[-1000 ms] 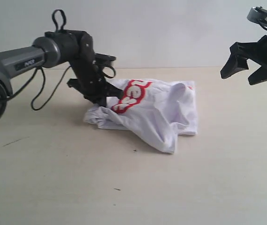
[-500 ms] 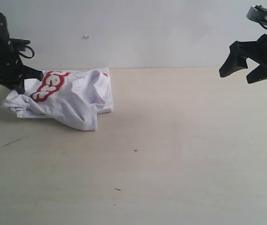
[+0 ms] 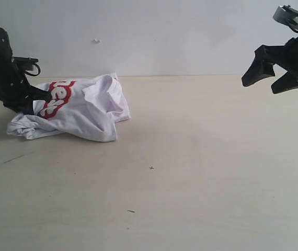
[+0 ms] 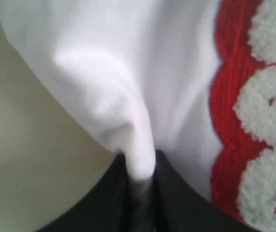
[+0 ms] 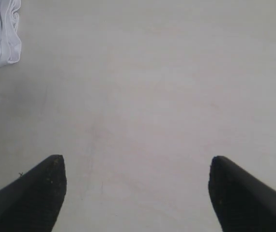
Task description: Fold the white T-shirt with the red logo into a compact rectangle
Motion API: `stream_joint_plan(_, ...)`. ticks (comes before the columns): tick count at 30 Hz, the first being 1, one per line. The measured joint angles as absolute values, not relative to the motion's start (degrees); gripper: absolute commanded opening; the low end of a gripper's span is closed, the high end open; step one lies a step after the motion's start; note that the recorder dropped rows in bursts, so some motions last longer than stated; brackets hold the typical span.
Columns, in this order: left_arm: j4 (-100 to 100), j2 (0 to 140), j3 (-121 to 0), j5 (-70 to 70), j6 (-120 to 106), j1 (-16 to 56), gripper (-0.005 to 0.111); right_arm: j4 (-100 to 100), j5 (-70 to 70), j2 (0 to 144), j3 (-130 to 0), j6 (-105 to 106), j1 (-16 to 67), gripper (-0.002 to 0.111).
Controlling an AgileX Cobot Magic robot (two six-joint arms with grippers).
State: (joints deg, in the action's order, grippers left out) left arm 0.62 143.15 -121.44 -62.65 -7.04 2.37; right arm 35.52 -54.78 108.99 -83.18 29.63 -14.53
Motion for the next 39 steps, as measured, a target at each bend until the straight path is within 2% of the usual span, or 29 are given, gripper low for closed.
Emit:
stream_joint_plan(1,0.62,143.15,-121.44,-62.74,-7.04,2.37,0.045,35.52,-54.94,108.99,-83.18,29.63,-14.53,0.077)
stream_joint_plan(2,0.62,143.15,-121.44,-62.91,-7.04,2.37,0.063,35.52,-55.23,108.99,-83.18,29.77,-14.53,0.077)
stream_joint_plan(5,0.62,143.15,-121.24,-63.78,-6.64,2.37,0.103,35.52,-55.59,108.99,-83.18,29.90,-14.53,0.077)
stream_joint_plan(20,5.63,135.61,-120.95,-65.97,-7.37,1.26,0.105,36.49,-57.00,108.99,-83.18,30.38,-14.53,0.077)
stream_joint_plan(21,6.38,135.26,-120.95,-66.87,-7.53,0.91,0.105,36.62,-57.16,108.99,-83.18,30.38,-14.53,0.074)
stream_joint_plan(22,7.66,134.25,-120.81,-68.71,-8.22,-0.11,0.105,36.92,-57.92,108.99,-83.18,30.92,-14.53,0.068)
stream_joint_plan(23,8.40,133.71,-120.51,-69.06,-8.73,-0.58,0.105,36.92,-58.71,108.99,-83.18,31.59,-14.53,0.049)
stream_joint_plan(24,11.40,131.62,-118.75,-69.19,-9.73,-1.93,0.105,36.72,-60.48,108.99,-83.18,32.50,-14.53,0.036)
stream_joint_plan(26,15.04,126.32,-114.04,-69.56,-11.87,-3.70,0.105,33.96,-61.37,108.88,-83.18,32.34,-14.53,0.016)
stream_joint_plan(28,15.64,120.09,-108.76,-69.67,-12.36,-4.42,0.098,31.78,-61.63,108.16,-83.18,31.64,-14.53,0.004)
stream_joint_plan(29,15.64,117.07,-106.25,-69.81,-12.18,-4.56,0.088,31.24,-61.94,107.28,-83.18,31.50,-14.53,0.000)
stream_joint_plan(33,15.64,107.85,-97.34,-69.94,-9.76,-4.56,0.014,26.22,-63.11,103.10,-83.18,27.21,-14.53,0.000)
stream_joint_plan(34,15.64,105.96,-95.26,-69.94,-9.67,-4.56,0.001,24.83,-63.13,101.55,-83.18,26.04,-14.53,0.000)
stream_joint_plan(39,17.75,95.83,-83.71,-69.94,-11.42,-4.56,0.003,22.16,-63.07,95.02,-82.23,22.92,-14.53,0.000)
